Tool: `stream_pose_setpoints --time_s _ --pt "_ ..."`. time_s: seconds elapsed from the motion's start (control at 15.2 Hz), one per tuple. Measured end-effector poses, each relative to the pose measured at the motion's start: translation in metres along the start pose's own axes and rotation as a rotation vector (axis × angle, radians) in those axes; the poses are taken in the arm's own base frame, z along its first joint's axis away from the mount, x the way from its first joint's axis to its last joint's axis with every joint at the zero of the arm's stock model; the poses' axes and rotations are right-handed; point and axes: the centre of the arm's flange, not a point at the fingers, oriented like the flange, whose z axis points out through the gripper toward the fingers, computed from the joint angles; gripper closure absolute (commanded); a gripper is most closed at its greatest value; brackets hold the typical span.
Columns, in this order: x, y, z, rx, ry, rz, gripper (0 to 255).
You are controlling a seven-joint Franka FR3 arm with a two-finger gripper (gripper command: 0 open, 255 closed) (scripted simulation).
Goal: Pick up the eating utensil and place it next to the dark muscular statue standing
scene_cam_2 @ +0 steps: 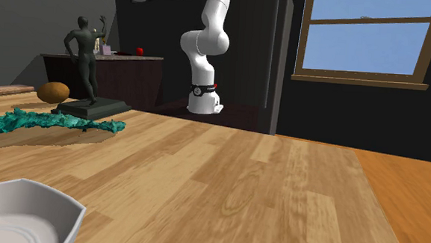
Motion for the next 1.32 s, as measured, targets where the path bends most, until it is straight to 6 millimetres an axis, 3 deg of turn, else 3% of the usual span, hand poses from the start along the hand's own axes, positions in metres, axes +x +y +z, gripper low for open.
stream_pose_setpoints --time_s 1.32 --pt "0.018 0.003 0.105 0.000 0.000 0.000 255"
